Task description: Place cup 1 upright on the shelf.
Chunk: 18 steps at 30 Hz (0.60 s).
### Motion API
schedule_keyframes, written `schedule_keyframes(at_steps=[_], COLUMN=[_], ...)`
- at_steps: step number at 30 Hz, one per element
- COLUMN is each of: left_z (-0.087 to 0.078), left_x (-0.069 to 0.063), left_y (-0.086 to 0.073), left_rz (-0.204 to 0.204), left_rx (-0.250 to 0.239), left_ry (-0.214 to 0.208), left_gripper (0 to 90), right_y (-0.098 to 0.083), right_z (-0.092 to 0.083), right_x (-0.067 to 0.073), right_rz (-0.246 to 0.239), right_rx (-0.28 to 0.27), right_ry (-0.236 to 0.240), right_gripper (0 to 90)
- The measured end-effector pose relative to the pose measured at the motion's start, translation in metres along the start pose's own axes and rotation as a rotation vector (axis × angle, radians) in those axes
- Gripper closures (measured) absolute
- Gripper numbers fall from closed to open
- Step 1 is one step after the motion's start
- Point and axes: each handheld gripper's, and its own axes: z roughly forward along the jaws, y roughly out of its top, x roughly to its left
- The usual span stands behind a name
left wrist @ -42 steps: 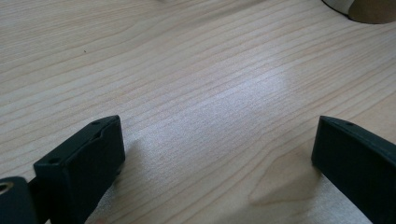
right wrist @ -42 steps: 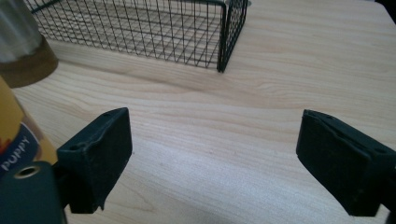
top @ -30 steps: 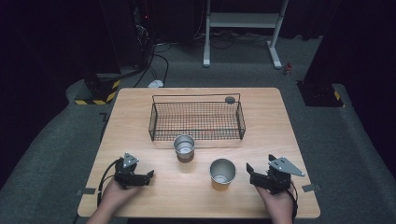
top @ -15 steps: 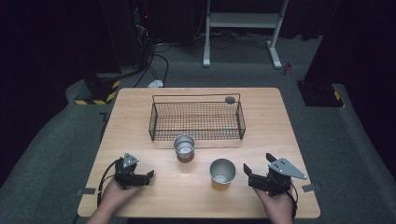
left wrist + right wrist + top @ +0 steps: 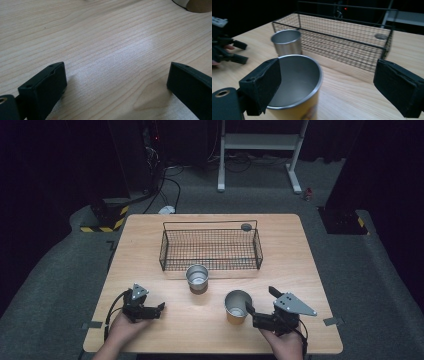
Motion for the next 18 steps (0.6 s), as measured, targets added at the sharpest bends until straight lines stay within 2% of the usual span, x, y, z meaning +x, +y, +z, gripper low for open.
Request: schedule_keyframes(at_steps=[8,18], left_z=[0.000,0.000], left_x=[0.000,0.000], left_y=[0.000,0.000], left_rz=[0.002,0.000], left_rx=[0.001,0.000], left_ry=[-0.001,0.001], left_gripper=[2.8,3.0], right_y=[0.001,-0.001], right_z=[0.007,0.014], right_x=[0.016,0.028], right_rz=[-0.023,-0.041], right_rx=[0.011,0.025], right_ry=[0.063,0.102], right_gripper=[7.7,7.7])
